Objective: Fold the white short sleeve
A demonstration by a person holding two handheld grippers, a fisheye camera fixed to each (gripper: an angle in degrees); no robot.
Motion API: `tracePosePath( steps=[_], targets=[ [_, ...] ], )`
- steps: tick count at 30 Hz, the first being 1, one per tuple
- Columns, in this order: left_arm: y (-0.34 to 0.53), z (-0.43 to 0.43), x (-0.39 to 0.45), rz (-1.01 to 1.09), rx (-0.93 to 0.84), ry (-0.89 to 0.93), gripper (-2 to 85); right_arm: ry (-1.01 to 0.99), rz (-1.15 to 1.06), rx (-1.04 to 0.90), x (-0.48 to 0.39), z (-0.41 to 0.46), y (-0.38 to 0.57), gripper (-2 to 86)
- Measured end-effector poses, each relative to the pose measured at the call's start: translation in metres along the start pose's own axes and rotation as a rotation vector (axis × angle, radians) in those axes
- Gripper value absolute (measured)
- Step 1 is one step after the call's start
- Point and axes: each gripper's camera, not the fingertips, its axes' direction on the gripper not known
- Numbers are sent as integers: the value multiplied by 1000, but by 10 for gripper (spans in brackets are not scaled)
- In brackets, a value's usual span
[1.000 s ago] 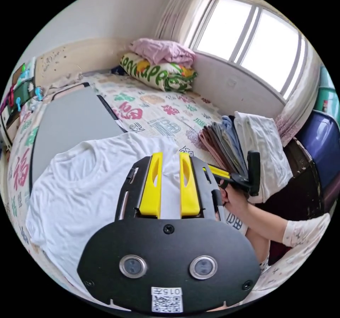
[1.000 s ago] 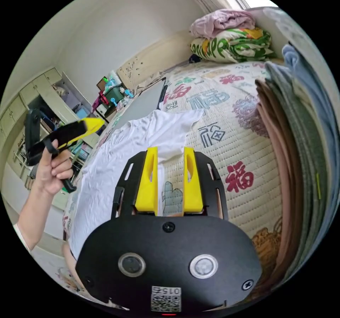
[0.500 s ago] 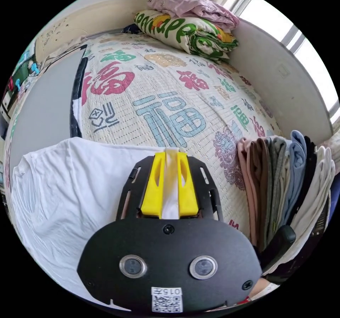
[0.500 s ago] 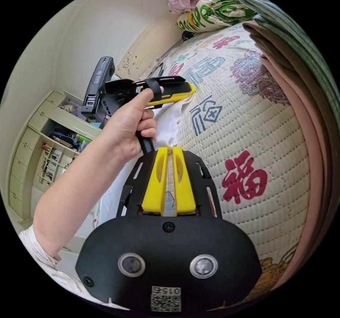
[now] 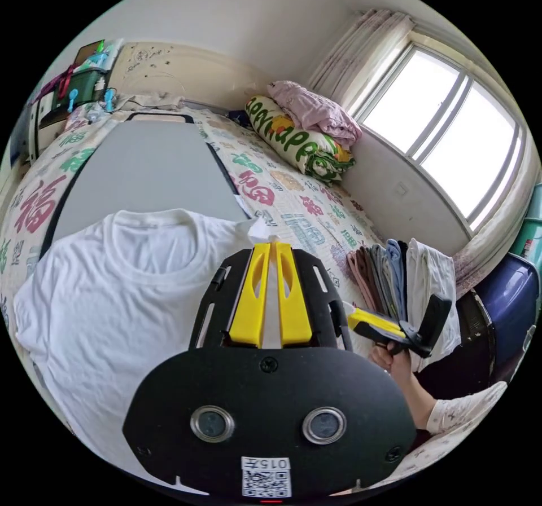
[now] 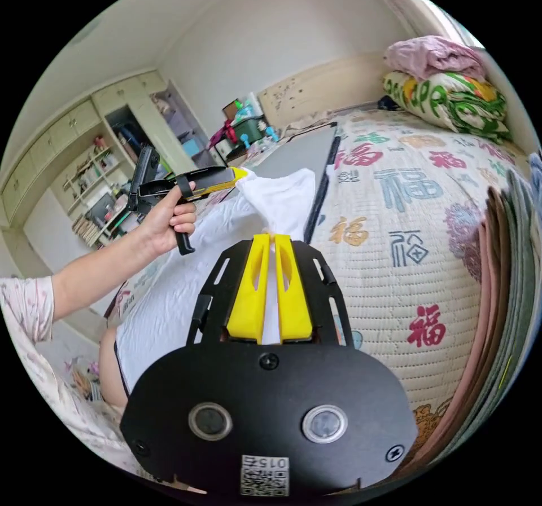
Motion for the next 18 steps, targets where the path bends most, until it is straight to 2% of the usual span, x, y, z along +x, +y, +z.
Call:
tracePosePath(
  steps=[2,6,8,9,12,15,18],
  targets=[
    [13,-15,-18,-19,-10,-26,4,-49,-30,-63,-5,12,-1,15],
    [28,-26,-46,-51,-168,-16,17,-47,-173,-357,-17,47,2,45],
    [32,-43,-46,-17,-139,-81,26,-31,-244,-466,-21,52,3,60],
    [31,-51,-42,15,-127,-90,34,5,-255,-471,-20,49,2,64],
    [24,-48,-11,165,-178,-31,56,100,-242,-323,-15,36,1,71],
    [20,-24,25,284,-220,-25,64,102,-192,-199,-10,32,0,79],
    [0,0,33,307,-214,-76,69,125,-234,-188,-19,46,-2,93]
  ],
)
